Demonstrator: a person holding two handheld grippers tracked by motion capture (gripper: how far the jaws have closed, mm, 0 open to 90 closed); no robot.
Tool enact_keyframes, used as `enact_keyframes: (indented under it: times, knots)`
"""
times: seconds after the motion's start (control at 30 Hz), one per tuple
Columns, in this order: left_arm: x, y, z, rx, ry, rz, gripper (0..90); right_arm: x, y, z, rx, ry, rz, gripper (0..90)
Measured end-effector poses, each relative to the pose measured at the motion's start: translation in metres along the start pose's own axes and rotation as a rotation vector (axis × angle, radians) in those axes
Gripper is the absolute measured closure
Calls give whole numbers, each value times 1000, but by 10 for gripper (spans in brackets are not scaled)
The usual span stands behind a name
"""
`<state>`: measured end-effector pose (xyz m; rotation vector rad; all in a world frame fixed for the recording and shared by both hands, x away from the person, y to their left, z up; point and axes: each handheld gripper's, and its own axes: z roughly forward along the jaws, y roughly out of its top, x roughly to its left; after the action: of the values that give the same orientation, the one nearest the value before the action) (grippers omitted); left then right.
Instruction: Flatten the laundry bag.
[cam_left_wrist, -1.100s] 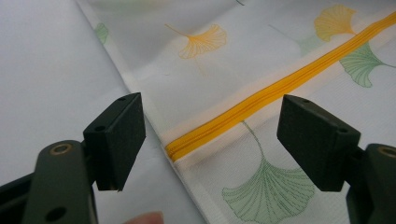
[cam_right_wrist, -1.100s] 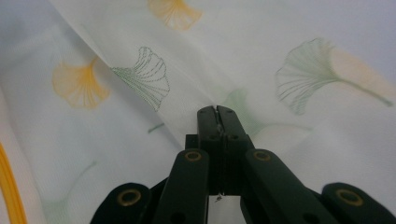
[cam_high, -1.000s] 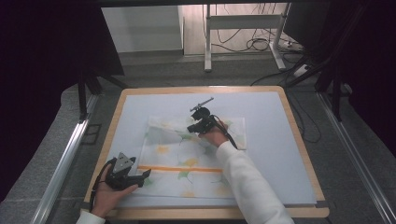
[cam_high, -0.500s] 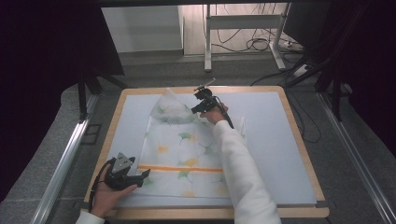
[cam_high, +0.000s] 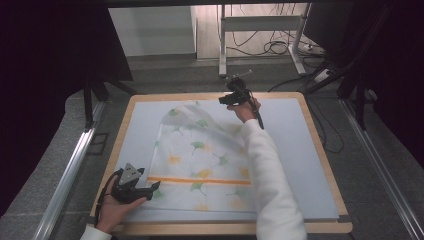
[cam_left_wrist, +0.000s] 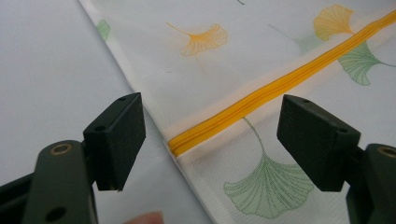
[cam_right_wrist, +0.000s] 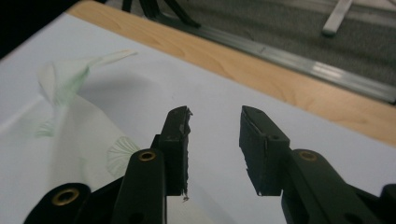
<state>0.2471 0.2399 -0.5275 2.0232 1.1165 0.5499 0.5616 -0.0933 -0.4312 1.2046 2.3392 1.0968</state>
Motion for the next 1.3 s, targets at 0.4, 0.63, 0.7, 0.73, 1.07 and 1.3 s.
enact_keyframes:
  times: [0.4,0.63,0.7,0.73,1.07,1.3]
  knots:
    - [-10,3,6,26,-1,28,232,97,-79,-42,102,274,-219,500]
    - [-9,3,7,33,1,27,232,126,-108,-7,200,292,-292,371]
    - [-9,3,6,31,1,27,232,135,-107,1,207,302,-301,353]
    - [-9,2,6,27,0,24,232,143,-105,7,212,303,-320,346]
    - [-9,1,5,29,-5,30,232,204,-83,57,264,325,-418,321]
    - [-8,1,4,29,-8,30,232,233,-73,81,264,314,-440,325]
